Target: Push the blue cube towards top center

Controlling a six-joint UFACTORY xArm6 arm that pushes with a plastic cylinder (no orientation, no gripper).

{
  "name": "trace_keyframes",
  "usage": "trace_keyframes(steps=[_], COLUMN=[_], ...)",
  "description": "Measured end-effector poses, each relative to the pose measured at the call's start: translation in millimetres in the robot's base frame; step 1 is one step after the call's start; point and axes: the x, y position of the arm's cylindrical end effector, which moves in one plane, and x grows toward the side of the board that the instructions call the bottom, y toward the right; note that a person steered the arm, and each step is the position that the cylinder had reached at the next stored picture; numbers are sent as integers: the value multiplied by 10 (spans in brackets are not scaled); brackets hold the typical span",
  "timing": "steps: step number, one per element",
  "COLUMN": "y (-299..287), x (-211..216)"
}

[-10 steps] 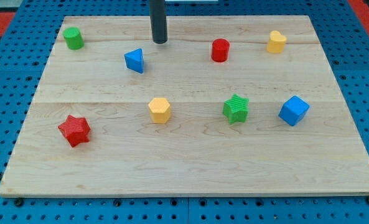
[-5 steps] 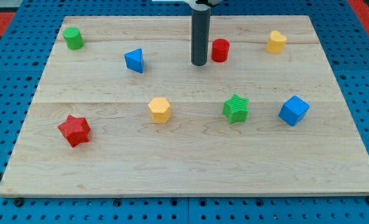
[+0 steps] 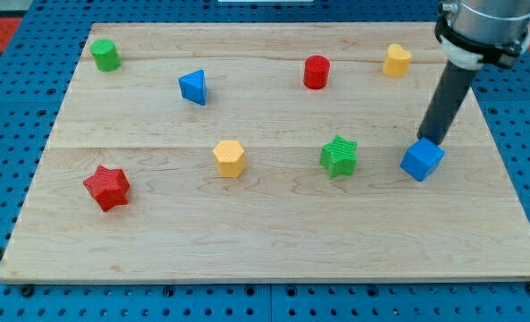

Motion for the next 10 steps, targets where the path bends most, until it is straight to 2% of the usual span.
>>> trace_keyframes(steps=[1,3,4,6,9,10], y=[-76,300,-34,-189,-395,-503], x=[228,718,804,393,413,-81])
